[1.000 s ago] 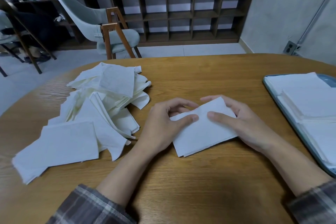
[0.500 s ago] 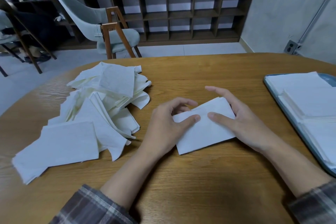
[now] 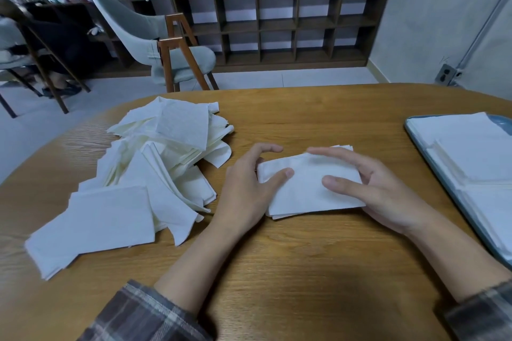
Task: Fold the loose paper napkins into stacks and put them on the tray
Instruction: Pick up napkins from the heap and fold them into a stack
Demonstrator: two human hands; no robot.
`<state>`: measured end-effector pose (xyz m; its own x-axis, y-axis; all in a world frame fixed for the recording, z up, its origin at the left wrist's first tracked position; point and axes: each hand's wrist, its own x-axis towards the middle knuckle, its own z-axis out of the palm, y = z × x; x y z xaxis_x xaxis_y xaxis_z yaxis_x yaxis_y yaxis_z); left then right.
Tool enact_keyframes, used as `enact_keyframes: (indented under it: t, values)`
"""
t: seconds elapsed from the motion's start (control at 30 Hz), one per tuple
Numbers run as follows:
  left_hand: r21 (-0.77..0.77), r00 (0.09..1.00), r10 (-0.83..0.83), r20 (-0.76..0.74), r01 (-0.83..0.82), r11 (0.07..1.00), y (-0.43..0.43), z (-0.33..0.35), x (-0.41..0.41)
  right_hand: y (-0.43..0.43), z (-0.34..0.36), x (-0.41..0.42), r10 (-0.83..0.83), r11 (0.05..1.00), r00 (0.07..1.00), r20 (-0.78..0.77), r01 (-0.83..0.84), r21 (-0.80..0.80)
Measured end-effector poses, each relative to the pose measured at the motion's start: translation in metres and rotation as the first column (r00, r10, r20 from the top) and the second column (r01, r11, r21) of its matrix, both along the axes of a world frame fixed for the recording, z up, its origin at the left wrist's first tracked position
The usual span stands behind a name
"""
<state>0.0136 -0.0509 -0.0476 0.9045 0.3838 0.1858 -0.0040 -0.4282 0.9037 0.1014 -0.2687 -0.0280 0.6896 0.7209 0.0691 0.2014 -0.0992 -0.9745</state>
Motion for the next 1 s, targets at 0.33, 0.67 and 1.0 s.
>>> enact_keyframes:
  t: [0.33, 0.67, 1.0]
  values:
    - [0.469, 0.971, 0.206, -0.121, -0.127, 0.874, 0.014, -0.013, 0.004, -0.003, -0.007, 0.01, -0.291, 0.951, 0.949, 0.12, 0.3, -0.072]
    - [0.668, 0.931, 0.307, -0.197, -0.102, 0.737, 0.013, -0.016, 0.003, -0.005, -0.011, 0.014, -0.339, 0.935, 0.933, 0.12, 0.348, -0.07]
    - [0.562, 0.992, -0.118, -0.039, 0.12, 0.819, 0.008, -0.018, 0.005, -0.011, -0.017, 0.027, -0.501, 0.859, 0.856, 0.125, 0.509, -0.043]
